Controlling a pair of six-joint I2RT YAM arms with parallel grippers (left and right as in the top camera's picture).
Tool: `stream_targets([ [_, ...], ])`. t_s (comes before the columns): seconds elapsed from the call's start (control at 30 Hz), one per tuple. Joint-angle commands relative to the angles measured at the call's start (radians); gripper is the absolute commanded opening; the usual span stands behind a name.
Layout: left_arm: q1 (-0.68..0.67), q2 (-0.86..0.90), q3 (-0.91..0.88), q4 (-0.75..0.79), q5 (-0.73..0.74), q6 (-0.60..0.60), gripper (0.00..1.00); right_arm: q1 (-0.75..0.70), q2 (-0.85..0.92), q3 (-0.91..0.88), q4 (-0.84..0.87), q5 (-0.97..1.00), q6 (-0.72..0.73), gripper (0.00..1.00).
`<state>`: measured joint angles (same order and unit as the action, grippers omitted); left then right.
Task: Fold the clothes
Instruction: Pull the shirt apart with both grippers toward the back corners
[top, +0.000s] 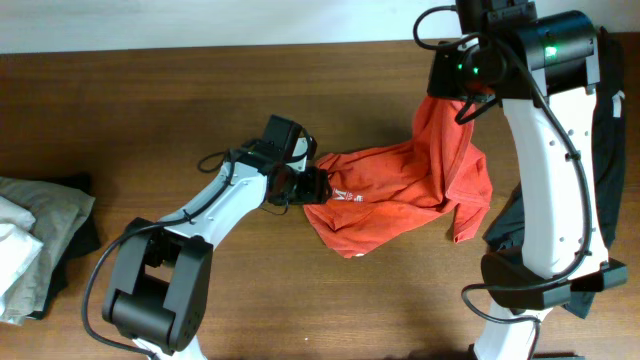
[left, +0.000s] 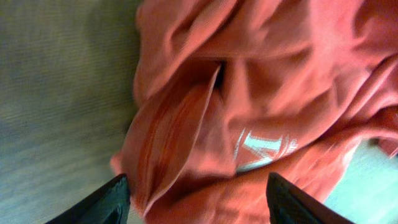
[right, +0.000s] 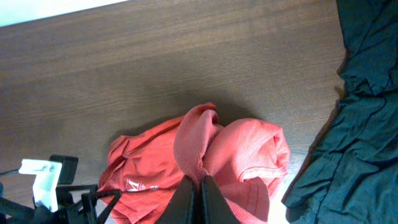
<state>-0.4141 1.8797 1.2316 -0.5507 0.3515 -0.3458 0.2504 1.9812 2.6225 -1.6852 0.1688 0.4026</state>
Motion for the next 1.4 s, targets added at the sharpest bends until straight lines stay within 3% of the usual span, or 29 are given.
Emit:
stream_targets([
  [0.0,-0.003,0.007,0.008,-0.091,-0.035,0.115,0.57,0.005,-0.019,0.011,-0.003,-0.001,-0.006,0.04],
  [0.03,-0.005,0.007,0.008,-0.088,-0.035,0.117,0.27,0.005,-0.019,0.011,-0.003,-0.001,-0.005,0.04],
  [0.07,-0.018,0.007,0.010,-0.078,-0.035,0.117,0.19,0.005,-0.019,0.011,-0.003,-0.001,-0.005,0.04],
  [0.1,-0.027,0.007,0.010,-0.070,-0.035,0.117,0.29,0.005,-0.019,0.011,-0.003,-0.002,-0.005,0.04],
  [0.13,-0.040,0.007,0.010,-0.056,-0.035,0.117,0.21,0.005,-0.019,0.011,-0.003,-0.005,-0.005,0.04],
  [0.17,-0.048,0.007,0.010,-0.052,-0.037,0.117,0.01,0.005,-0.019,0.011,-0.004,-0.005,-0.005,0.04],
  [0.3,-0.052,0.007,0.167,-0.079,-0.179,0.162,0.01,0.005,-0.019,0.011,-0.013,-0.009,-0.006,0.04],
  [0.43,-0.007,0.007,0.565,-0.229,-0.459,0.209,0.01,0.004,-0.019,0.011,-0.013,-0.008,-0.007,0.04],
  [0.6,0.283,0.007,0.941,-0.409,-0.503,0.252,0.01,-0.058,-0.046,0.014,0.086,0.097,-0.018,0.04],
  [0.77,0.382,0.006,0.956,-0.413,-0.503,0.258,0.01,-0.274,-0.064,0.014,0.132,0.042,0.002,0.04],
  [0.9,0.430,0.006,0.956,-0.406,-0.502,0.262,0.01,-0.481,-0.062,0.014,0.179,-0.179,-0.032,0.04],
  [1.07,0.429,0.006,0.956,-0.415,-0.502,0.265,0.01,-0.494,0.016,0.012,0.161,-0.230,-0.058,0.04],
  [1.13,0.428,0.006,0.956,-0.423,-0.498,0.265,0.01,-0.494,0.088,0.012,0.145,-0.253,-0.059,0.53],
  [1.2,0.428,0.006,0.956,-0.424,-0.498,0.266,0.01,-0.493,0.156,0.012,0.153,-0.288,-0.092,0.73],
  [1.23,0.428,0.006,0.956,-0.425,-0.498,0.265,0.01,-0.494,0.182,0.012,0.173,-0.330,-0.134,0.90],
  [1.27,0.428,0.006,0.956,-0.425,-0.498,0.265,0.01,-0.494,0.185,0.012,0.186,-0.346,-0.170,0.89],
  [1.33,0.428,0.006,0.956,-0.425,-0.498,0.265,0.01,-0.440,0.168,0.014,0.159,-0.379,-0.262,0.74],
  [1.37,0.428,0.007,0.956,-0.424,-0.498,0.265,0.01,-0.401,0.168,0.014,0.123,-0.380,-0.280,0.72],
])
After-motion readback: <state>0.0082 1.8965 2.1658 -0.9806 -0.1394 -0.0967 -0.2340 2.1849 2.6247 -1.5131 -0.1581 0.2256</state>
